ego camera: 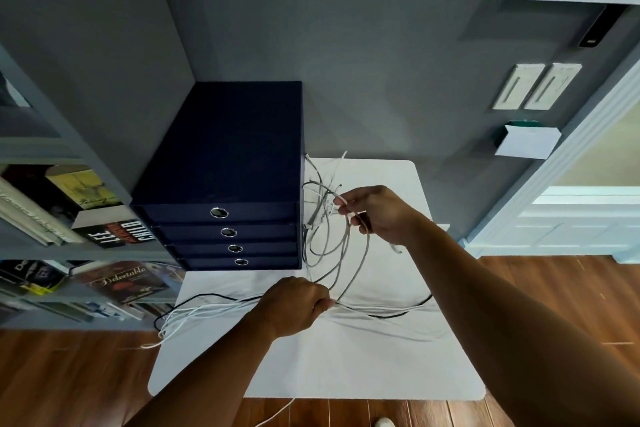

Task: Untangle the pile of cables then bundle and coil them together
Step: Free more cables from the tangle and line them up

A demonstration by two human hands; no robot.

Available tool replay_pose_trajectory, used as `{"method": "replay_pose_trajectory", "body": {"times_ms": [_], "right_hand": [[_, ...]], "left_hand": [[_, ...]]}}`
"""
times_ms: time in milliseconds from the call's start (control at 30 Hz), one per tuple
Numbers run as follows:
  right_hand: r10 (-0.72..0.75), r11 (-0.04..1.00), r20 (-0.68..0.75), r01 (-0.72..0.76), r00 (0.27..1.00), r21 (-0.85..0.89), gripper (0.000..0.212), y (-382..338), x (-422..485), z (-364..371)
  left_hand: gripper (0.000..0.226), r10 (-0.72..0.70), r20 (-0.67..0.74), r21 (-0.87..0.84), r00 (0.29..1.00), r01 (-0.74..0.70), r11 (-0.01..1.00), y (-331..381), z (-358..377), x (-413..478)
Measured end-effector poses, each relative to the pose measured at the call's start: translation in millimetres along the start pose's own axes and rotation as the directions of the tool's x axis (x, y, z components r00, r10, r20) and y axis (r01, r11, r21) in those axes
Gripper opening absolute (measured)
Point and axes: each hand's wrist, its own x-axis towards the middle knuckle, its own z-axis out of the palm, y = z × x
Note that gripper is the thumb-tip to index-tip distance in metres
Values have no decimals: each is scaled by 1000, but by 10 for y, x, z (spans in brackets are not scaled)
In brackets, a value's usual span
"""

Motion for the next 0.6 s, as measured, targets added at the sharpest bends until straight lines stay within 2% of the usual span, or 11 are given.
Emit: {"method": "replay_pose_trajectory", "body": {"times_ms": [100, 200, 333, 500, 600], "right_hand": [[-30, 998, 10, 30, 999, 63, 22, -81, 11, -28], [15, 988, -79, -3, 997, 153, 28, -76, 63, -20], [11, 998, -123, -4, 992, 55, 26, 2, 84, -82], [22, 998, -45, -25, 999, -60, 27, -18, 67, -164], [28, 1000, -63, -27, 998, 15, 21, -58, 37, -180]], "left_hand": [[45, 3, -23, -10, 1000, -4, 1000, -16, 43, -10], [42, 7, -45, -6, 999, -7, 1000, -14, 7, 20], [42, -8, -44, 21, 999, 9, 1000, -17, -34, 38], [41, -6, -45, 12, 999, 6, 1000, -25, -18, 43], [43, 6, -45, 9, 999, -5, 1000, -25, -11, 36]]}}
